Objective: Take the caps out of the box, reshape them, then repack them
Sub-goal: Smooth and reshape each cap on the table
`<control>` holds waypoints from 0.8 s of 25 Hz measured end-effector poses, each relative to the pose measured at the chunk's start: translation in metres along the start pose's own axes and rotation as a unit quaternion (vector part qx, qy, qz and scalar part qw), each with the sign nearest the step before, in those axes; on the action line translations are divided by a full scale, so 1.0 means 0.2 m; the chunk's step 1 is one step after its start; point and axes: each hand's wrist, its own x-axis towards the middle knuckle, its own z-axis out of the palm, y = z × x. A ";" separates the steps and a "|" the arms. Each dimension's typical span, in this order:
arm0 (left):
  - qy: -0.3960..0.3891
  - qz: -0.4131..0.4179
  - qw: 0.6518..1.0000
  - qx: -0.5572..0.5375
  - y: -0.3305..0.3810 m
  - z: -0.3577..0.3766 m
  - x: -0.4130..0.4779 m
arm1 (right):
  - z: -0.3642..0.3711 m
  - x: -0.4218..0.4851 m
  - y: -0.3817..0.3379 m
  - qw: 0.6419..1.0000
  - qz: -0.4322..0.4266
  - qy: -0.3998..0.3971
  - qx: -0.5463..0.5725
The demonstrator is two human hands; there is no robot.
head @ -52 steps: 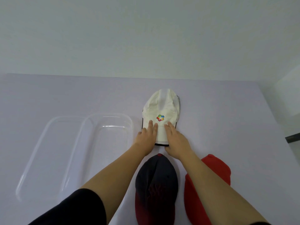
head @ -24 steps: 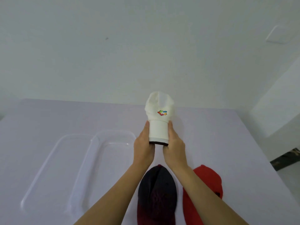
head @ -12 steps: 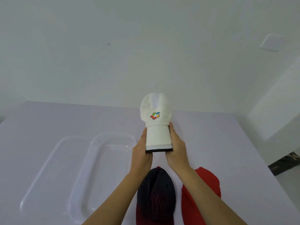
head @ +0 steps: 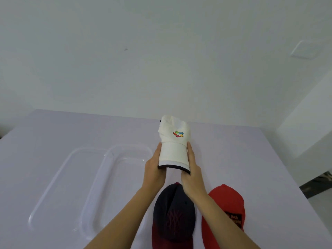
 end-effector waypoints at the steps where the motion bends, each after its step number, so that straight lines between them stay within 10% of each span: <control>1: 0.013 -0.015 0.999 -0.027 0.00 0.03 -0.02 | 0.02 0.00 0.01 1.000 0.006 0.010 0.027; 11: -0.135 0.053 0.986 0.086 -0.03 -0.06 -0.06 | -0.12 -0.02 0.15 0.977 -0.101 0.039 -0.186; 16: -0.060 0.009 0.997 -0.046 -0.02 0.06 -0.14 | 0.06 -0.08 0.10 0.996 -0.044 0.070 0.038; 20: -0.098 0.042 0.992 -0.059 -0.04 0.01 -0.15 | 0.02 -0.09 0.14 0.996 -0.076 0.050 -0.001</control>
